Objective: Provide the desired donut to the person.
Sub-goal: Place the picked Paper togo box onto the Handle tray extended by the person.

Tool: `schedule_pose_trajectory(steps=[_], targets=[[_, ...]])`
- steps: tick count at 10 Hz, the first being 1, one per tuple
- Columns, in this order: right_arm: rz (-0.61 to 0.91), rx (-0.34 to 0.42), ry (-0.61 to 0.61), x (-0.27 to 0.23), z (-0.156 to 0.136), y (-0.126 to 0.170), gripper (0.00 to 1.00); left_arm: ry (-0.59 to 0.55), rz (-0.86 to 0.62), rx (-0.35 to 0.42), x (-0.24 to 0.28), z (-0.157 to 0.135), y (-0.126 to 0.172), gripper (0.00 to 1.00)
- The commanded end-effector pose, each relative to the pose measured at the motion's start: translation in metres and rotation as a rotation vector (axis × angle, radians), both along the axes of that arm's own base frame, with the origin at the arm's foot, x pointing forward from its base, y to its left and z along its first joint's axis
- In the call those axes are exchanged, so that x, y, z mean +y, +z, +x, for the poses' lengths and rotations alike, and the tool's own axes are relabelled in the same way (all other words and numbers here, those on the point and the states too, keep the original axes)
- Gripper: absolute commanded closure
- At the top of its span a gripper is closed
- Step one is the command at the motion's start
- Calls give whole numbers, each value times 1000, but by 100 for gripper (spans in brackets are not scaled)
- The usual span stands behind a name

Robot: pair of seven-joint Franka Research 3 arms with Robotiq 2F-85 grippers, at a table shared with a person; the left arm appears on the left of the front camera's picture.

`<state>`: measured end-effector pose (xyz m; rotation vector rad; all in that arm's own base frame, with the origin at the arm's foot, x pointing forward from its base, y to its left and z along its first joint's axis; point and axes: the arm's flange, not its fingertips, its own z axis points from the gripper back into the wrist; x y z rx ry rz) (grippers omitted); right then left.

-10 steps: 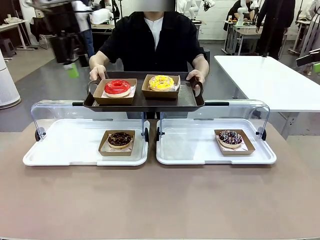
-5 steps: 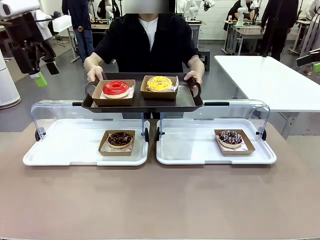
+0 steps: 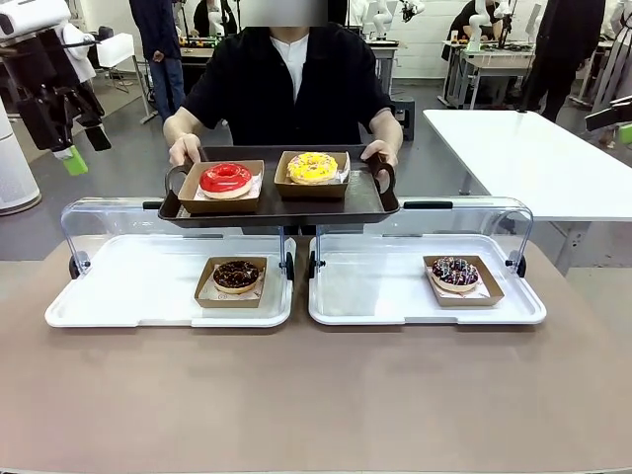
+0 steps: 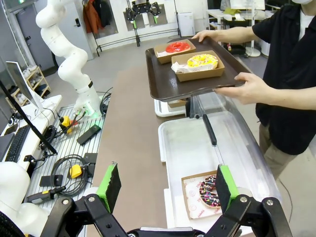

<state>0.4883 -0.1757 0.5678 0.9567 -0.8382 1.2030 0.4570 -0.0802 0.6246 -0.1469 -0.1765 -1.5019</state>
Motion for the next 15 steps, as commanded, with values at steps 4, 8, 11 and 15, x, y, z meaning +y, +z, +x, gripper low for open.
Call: schedule_pose_trajectory(steps=[4, 8, 11, 15], targets=[[2, 1, 1, 0, 0, -1, 0, -22, -152, 33, 14, 14, 3, 0], [2, 1, 1, 0, 0, -1, 0, -77, -651, 141, 118, 56, -9, 0], [2, 1, 1, 0, 0, -1, 0, -81, -805, 90, 188, 48, -26, 0], [2, 1, 1, 0, 0, -1, 0, 37, -773, -95, 261, -4, -49, 0]])
